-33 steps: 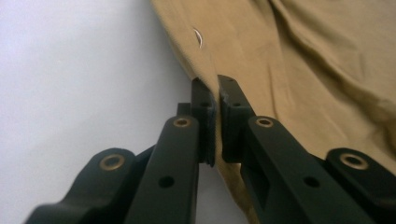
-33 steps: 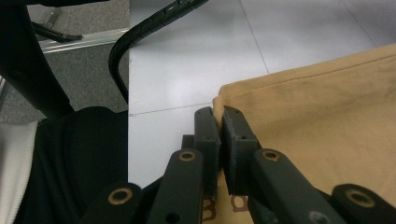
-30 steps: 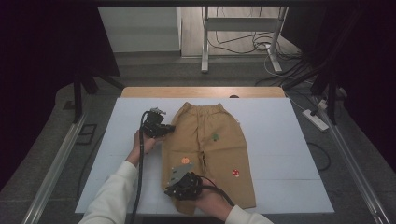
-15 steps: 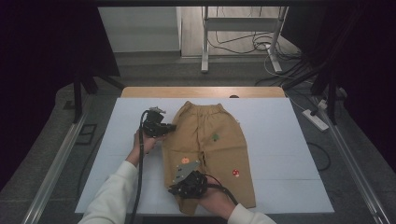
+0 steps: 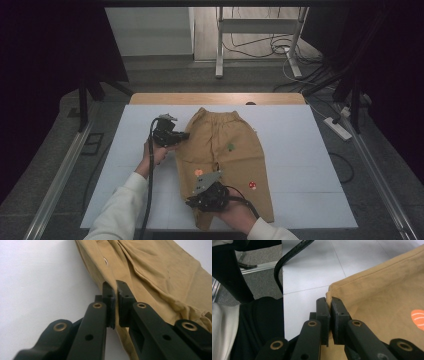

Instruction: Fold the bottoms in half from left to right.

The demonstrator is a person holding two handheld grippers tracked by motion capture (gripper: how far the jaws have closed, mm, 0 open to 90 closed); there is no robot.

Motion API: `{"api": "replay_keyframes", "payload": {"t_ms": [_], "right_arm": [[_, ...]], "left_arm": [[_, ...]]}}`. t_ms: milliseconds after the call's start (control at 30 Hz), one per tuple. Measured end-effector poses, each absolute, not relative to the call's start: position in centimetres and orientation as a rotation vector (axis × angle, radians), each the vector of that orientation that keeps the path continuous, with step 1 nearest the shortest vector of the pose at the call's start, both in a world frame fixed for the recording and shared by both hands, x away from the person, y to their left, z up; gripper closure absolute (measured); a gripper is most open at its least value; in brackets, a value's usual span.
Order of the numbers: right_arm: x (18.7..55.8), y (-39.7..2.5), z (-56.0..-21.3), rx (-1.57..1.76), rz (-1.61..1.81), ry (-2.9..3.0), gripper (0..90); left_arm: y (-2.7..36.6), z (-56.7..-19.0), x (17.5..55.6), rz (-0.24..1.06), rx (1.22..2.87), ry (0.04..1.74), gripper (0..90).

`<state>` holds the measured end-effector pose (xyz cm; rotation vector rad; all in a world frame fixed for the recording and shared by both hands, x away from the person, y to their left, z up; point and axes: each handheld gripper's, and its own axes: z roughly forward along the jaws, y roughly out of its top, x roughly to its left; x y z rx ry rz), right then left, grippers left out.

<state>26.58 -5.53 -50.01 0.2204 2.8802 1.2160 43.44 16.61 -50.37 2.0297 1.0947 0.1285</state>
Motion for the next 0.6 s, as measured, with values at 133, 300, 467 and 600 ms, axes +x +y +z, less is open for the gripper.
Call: {"api": "replay_keyframes", "payload": {"t_ms": [133,300,467,600], "right_arm": [[26.6,-6.0,-49.7,0.236,1.23,2.872,85.3],[26.6,-6.6,-49.6,0.247,1.231,2.869,85.3],[26.6,-7.1,-49.6,0.264,1.227,2.865,85.3],[26.6,-7.8,-49.5,0.277,1.224,2.855,85.3]], "left_arm": [[16.6,-50.1,43.3,0.128,2.018,1.089,85.9],[16.4,-49.9,43.3,0.128,2.014,1.078,85.9],[16.1,-49.8,43.3,0.126,2.013,1.07,85.9],[15.7,-49.7,43.3,0.124,2.013,1.059,85.8]]}}
